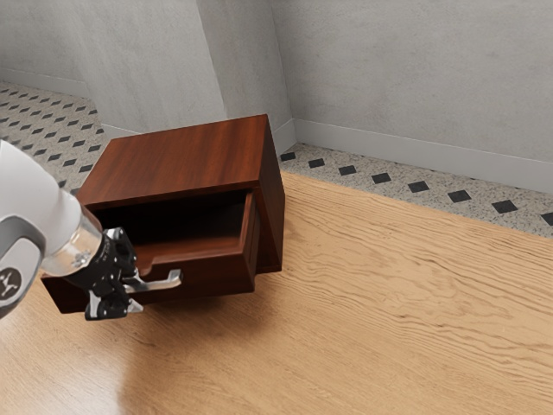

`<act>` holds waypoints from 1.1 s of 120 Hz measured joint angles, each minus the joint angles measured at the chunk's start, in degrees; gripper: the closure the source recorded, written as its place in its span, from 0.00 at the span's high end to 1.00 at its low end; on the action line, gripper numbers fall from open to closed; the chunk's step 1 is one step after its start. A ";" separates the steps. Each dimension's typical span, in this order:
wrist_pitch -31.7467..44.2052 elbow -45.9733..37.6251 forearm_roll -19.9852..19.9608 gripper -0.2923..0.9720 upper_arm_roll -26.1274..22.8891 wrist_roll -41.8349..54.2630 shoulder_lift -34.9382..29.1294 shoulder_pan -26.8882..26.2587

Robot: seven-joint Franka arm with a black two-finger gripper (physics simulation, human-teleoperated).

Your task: Pull the drawer handle with one arm to open the drawer

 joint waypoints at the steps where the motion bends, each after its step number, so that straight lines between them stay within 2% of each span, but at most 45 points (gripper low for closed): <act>1: 0.00 -0.03 0.00 0.35 -0.01 -0.01 -0.05 -0.03; 59: 0.01 -1.96 -0.01 0.34 -0.07 -0.48 -2.23 -0.55; 132: -0.18 0.26 1.69 0.38 -0.23 0.69 -3.03 -0.20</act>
